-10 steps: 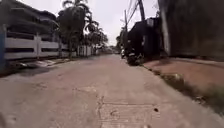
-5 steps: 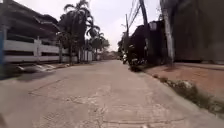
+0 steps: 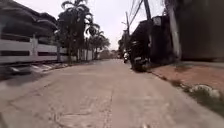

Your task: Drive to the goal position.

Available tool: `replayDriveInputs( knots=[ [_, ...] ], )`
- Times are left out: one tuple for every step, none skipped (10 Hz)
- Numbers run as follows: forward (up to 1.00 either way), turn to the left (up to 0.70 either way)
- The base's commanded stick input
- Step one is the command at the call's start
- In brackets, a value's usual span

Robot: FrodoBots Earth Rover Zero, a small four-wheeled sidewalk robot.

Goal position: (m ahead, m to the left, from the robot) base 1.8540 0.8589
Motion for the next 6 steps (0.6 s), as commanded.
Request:
replayDriveInputs(
  knots=[
    [1.0, 0.02],
    [1.0, 0.02],
    [1.0, 0.02],
    [1.0, 0.02],
    [1.0, 0.02],
    [1.0, 0.02]
  ],
)
